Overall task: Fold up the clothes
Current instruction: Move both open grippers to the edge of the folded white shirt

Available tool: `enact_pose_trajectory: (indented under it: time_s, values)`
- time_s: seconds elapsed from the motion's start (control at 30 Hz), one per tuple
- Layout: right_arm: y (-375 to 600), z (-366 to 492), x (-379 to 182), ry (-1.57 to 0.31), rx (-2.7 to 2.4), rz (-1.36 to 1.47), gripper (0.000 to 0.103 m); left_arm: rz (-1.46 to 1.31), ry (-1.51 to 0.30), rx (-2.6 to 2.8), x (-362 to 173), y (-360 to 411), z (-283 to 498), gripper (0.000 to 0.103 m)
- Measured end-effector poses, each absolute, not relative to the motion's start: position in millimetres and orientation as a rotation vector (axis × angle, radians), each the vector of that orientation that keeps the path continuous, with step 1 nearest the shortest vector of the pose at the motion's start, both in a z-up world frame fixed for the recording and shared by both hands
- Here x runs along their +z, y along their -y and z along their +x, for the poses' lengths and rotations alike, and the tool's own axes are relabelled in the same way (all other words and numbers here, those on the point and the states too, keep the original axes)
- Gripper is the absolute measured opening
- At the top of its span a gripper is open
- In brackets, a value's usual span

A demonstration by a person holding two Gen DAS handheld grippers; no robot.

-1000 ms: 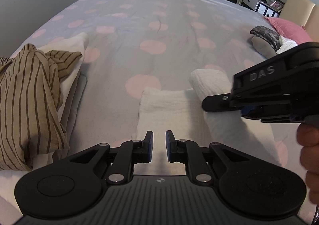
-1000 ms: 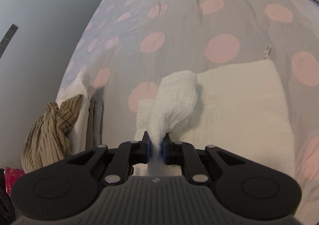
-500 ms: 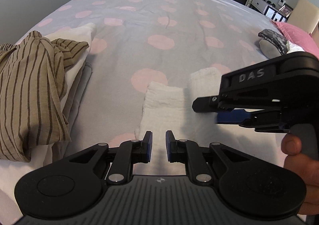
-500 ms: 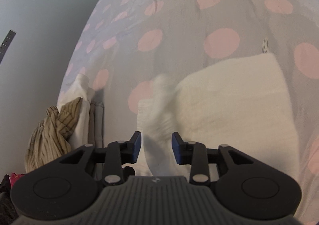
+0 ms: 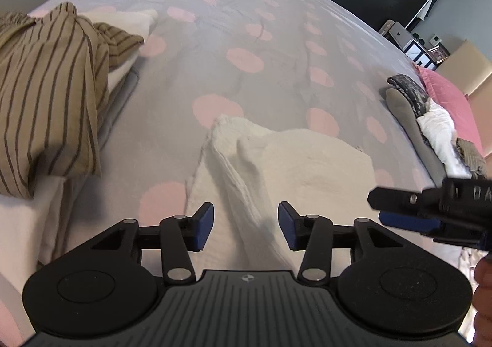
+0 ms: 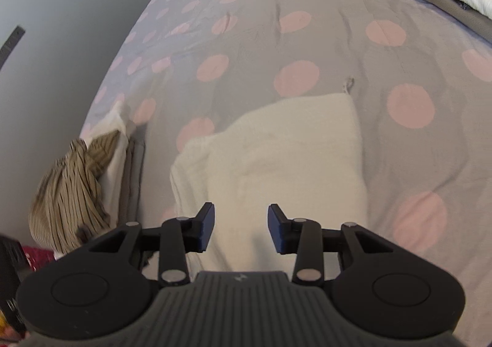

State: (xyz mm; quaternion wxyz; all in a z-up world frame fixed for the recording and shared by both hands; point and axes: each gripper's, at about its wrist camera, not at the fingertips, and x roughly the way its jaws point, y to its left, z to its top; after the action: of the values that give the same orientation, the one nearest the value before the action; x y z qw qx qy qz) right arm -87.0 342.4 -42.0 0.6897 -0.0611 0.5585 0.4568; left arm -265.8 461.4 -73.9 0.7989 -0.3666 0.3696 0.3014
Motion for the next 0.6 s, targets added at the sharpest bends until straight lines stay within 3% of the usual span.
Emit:
enact_pose_trajectory:
  time_s: [0.3,0.43,0.53,0.6]
  values:
    - [-291,-106,-56,-1.228,1.041,-0.284,0.042,-0.749,-0.849,0.590,-79,-439,-248,0.053]
    - [-267,-116,-67,-1.256,1.096,-0.300,0.041,-0.686,-0.908,0.627,-90,-435,-243,0.044]
    - [-254,-131,-72,-1.227,1.148,-0.326,0.039,-0.691,-0.926,0.637,-94,-437,-249,0.030]
    - [-250,-141,-76,-1.211,1.189,-0.347,0.037,-0.687,-0.933,0.652,-94,-437,-253,0.030]
